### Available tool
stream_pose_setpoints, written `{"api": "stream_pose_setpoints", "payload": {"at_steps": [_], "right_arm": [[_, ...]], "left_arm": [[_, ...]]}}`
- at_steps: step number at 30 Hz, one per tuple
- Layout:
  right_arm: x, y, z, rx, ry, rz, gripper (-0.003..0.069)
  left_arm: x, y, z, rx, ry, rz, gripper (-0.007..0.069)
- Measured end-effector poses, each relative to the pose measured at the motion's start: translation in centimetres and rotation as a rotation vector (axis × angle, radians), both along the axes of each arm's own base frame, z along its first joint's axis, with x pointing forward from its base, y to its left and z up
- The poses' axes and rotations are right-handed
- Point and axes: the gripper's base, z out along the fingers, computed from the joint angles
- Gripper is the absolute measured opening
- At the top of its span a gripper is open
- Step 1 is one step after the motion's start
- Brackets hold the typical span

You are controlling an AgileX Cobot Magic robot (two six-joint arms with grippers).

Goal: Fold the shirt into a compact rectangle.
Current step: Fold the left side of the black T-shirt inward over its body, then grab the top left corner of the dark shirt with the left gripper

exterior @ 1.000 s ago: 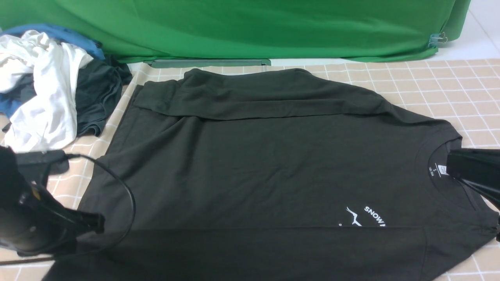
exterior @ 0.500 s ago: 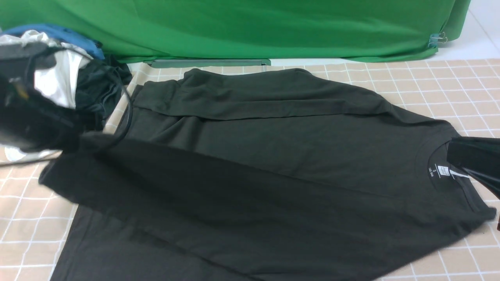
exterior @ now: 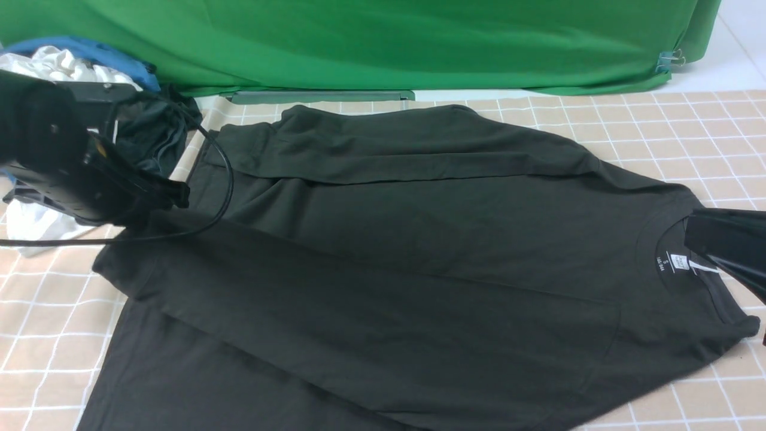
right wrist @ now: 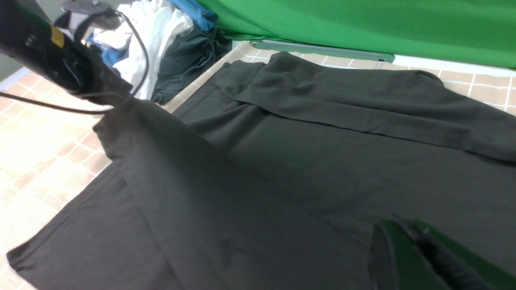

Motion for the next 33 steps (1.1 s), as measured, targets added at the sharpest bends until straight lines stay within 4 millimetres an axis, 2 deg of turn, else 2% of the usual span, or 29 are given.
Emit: {"api": "stream_pose_setpoints", "payload": {"at_steps": [1, 7, 9, 12, 16, 17, 19, 21, 27, 31, 33], "right_arm": [[0.0, 0.0, 0.0, 0.000, 0.000, 0.000, 0.0037], [0.0, 0.0, 0.0, 0.004, 0.005, -0.002, 0.0037], [0.0, 0.0, 0.0, 0.011, 0.009, -0.005, 0.0037], [0.0, 0.0, 0.0, 0.017, 0.014, -0.007, 0.0037], [0.0, 0.0, 0.0, 0.025, 0.021, -0.011, 0.0037], [0.0, 0.0, 0.0, 0.025, 0.021, -0.011, 0.0037], [0.0, 0.0, 0.0, 0.028, 0.023, -0.012, 0.0037], [0.0, 0.0, 0.0, 0.031, 0.026, -0.013, 0.0037], [0.0, 0.0, 0.0, 0.035, 0.028, -0.014, 0.0037], [0.0, 0.0, 0.0, 0.036, 0.029, -0.015, 0.0037], [0.0, 0.0, 0.0, 0.036, 0.029, -0.015, 0.0037]], "left_arm": [[0.0, 0.0, 0.0, 0.000, -0.002, 0.000, 0.0044], [0.6, 0.2, -0.7, 0.019, -0.011, 0.021, 0.0211], [1.1, 0.3, 0.1, -0.003, -0.043, 0.077, 0.0295], [2.2, 0.1, 1.7, -0.047, -0.105, 0.126, 0.0347], [5.5, -0.5, 5.2, -0.133, -0.199, 0.142, 0.0359], [5.5, -0.6, 5.1, -0.135, -0.195, 0.142, 0.0359], [7.2, -0.9, 5.2, -0.154, -0.184, 0.135, 0.0355], [9.4, -1.2, 4.1, -0.172, -0.136, 0.138, 0.0340], [13.8, -1.5, -0.7, -0.180, -0.015, 0.148, 0.0340], [15.8, -1.7, -3.0, -0.160, 0.001, 0.104, 0.0340], [16.3, -1.7, -3.4, -0.154, -0.002, 0.091, 0.0340]]}}
